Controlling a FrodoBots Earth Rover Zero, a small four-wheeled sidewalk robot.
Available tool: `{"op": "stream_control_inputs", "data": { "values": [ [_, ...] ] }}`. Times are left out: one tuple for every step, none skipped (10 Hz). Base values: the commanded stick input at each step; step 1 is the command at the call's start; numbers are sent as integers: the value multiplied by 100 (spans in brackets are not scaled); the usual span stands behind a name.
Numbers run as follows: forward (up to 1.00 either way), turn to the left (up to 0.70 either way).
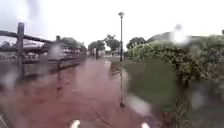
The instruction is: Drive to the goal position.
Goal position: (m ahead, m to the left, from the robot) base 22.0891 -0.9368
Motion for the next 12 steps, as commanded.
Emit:
{"op": "stream_control_inputs", "data": {
  "values": [
    [70, 0],
    [70, 0],
    [70, 0],
    [70, 2],
    [70, 26],
    [70, 0],
    [70, 0],
    [70, 0],
    [70, 0],
    [70, 0],
    [70, 0],
    [70, 0]
  ]
}}
